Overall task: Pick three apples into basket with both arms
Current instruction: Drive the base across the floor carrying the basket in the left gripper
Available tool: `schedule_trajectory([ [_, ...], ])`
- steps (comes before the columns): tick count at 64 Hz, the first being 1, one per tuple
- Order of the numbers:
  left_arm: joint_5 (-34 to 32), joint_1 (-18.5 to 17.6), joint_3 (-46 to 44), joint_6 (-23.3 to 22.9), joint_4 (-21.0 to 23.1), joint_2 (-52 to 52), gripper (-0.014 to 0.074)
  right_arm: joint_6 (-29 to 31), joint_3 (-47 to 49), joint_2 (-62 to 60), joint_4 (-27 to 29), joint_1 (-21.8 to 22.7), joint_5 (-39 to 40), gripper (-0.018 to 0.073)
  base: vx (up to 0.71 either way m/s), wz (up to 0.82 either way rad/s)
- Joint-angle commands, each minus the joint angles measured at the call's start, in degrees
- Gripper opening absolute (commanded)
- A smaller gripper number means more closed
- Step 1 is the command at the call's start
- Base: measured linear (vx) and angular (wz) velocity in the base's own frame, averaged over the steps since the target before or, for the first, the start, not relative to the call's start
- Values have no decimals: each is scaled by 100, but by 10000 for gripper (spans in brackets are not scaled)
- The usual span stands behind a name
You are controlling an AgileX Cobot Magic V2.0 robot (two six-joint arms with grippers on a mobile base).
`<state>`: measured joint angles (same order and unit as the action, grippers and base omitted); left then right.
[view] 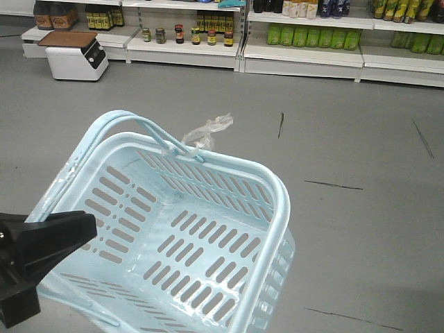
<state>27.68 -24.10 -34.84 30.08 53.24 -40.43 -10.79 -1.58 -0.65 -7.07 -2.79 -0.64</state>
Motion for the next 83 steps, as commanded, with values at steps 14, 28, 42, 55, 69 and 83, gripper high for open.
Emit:
schedule_trajectory([
  [14,-315,-26,-171,0,263,33,-7,27,-38,-71,-38,-11,424,-5,26,-13],
  [28,-315,-26,-171,0,263,33,-7,27,-38,-71,-38,-11,424,-5,26,-13],
  [42,-315,-26,-171,0,263,33,-7,27,-38,-71,-38,-11,424,-5,26,-13],
  [55,-315,-26,-171,0,263,33,-7,27,-38,-71,-38,-11,424,-5,26,-16],
  [69,-315,-26,-171,0,263,33,-7,27,-38,-71,-38,-11,424,-5,26,-23],
  [83,-315,-26,-171,0,263,33,-7,27,-38,-71,-38,-11,424,-5,26,-33],
])
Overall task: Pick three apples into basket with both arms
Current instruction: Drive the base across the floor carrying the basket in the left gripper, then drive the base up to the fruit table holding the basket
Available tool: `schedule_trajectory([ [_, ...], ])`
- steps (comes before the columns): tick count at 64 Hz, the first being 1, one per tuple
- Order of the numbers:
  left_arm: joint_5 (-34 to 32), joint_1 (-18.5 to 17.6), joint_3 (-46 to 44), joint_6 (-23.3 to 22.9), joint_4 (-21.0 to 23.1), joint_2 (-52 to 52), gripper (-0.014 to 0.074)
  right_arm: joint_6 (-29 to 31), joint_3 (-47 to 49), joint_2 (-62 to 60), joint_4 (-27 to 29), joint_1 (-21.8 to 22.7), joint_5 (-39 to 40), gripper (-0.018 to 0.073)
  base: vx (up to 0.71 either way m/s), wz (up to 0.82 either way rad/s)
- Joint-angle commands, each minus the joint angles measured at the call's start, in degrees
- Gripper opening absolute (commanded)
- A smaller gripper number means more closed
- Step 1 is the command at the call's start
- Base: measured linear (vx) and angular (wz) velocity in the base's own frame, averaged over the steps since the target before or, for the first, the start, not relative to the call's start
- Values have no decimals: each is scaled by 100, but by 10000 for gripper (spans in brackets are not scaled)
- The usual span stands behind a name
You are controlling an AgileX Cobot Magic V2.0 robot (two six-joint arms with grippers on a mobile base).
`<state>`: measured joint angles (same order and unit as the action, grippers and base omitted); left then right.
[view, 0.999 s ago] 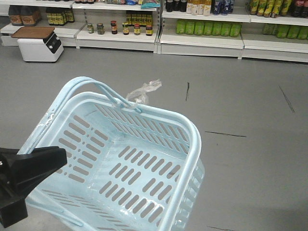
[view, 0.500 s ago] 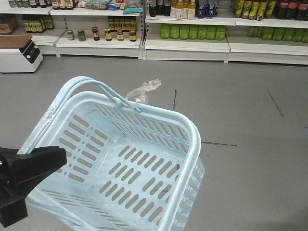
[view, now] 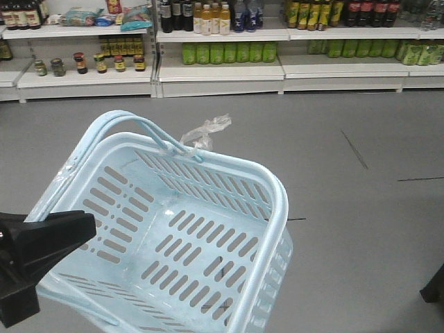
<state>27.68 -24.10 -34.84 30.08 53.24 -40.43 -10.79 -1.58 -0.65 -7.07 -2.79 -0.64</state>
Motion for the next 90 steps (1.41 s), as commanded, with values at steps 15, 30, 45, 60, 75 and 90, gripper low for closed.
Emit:
schedule_trajectory([
  [15,-315,-26,-171,0,263,33,-7,27,-38,-71,-38,-11,424,-5,21,-48],
  [30,-315,-26,-171,0,263,33,-7,27,-38,-71,-38,-11,424,-5,17,-59],
  [45,-315,-26,-171,0,263,33,-7,27,-38,-71,-38,-11,424,-5,15,-59],
  [60,-315,-26,-171,0,263,33,-7,27,-38,-71,-38,-11,424,-5,15,-58],
  [75,-315,-26,-171,0,263,33,-7,27,-38,-71,-38,-11,424,-5,15,-60],
  [90,-315,-26,-171,0,263,33,-7,27,-38,-71,-38,-11,424,-5,15,-63],
])
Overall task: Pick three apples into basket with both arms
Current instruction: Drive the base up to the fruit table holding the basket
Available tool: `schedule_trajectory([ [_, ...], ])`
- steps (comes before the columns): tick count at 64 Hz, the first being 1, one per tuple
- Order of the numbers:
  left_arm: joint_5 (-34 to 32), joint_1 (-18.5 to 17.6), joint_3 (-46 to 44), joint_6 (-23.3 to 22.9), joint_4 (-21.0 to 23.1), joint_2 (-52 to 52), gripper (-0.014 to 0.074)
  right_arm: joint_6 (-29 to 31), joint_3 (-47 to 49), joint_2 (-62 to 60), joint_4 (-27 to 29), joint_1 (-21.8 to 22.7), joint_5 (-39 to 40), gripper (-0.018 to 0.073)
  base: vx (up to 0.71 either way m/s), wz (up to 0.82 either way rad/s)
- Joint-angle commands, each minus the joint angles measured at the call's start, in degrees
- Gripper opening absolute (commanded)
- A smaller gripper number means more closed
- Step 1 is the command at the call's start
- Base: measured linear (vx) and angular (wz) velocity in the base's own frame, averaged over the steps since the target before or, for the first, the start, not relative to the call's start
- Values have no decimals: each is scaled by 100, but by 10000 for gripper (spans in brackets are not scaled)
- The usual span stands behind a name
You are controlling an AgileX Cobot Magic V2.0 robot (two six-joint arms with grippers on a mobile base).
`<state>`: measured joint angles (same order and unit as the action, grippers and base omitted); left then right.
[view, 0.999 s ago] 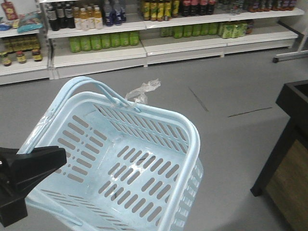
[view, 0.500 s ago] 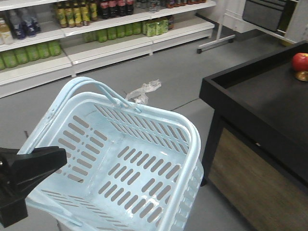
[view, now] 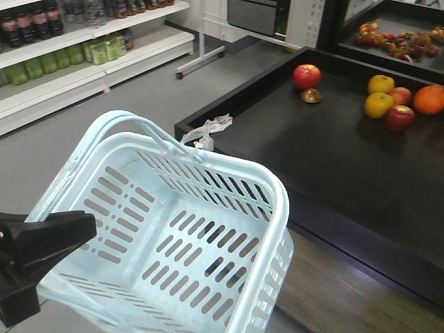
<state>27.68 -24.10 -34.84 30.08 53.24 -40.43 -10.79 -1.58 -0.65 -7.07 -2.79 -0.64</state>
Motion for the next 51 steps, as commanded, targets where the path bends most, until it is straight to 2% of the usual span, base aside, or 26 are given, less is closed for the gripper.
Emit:
schedule_trajectory([
  [1,-315,-26,-171,0,263,33,-7,27,-38,-71,-38,-11,424,-5,14,-62],
  [29,-315,-26,-171,0,263,33,-7,27,-38,-71,-38,-11,424,-5,13,-54],
  [51,-315,-26,-171,0,263,33,-7,27,-38,-71,-38,-11,424,-5,10,-40],
])
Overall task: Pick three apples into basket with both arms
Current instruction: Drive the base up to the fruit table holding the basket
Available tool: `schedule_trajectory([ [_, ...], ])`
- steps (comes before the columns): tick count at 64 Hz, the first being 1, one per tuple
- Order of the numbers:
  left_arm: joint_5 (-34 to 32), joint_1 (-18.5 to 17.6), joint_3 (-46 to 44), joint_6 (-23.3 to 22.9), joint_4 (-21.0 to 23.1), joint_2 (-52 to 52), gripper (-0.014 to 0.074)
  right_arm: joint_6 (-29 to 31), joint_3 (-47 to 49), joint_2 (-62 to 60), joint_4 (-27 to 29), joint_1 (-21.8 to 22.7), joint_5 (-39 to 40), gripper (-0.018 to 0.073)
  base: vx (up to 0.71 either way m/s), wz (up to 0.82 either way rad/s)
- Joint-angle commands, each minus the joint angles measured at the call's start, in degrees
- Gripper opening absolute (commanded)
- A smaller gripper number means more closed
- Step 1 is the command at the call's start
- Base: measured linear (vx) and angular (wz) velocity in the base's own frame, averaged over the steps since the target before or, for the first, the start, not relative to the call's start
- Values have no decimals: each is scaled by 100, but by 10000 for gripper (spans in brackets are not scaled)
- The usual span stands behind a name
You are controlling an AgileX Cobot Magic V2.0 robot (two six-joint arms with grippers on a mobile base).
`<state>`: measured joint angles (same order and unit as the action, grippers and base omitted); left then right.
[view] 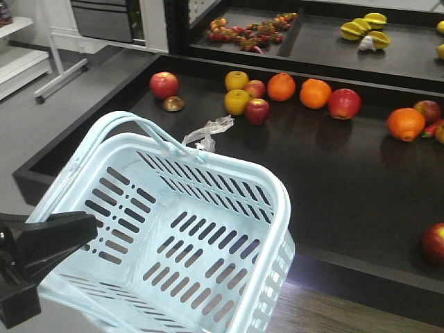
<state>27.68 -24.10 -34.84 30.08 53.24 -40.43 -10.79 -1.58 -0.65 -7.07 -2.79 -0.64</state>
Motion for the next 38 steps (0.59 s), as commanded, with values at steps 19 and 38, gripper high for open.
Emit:
schedule_trajectory([
  [19,-315,-26,-171,0,263,33,-7,27,-38,-71,-38,-11,424,-5,5,-22],
  [38,-315,-26,-171,0,263,33,-7,27,-38,-71,-38,-11,424,-5,2,-11],
])
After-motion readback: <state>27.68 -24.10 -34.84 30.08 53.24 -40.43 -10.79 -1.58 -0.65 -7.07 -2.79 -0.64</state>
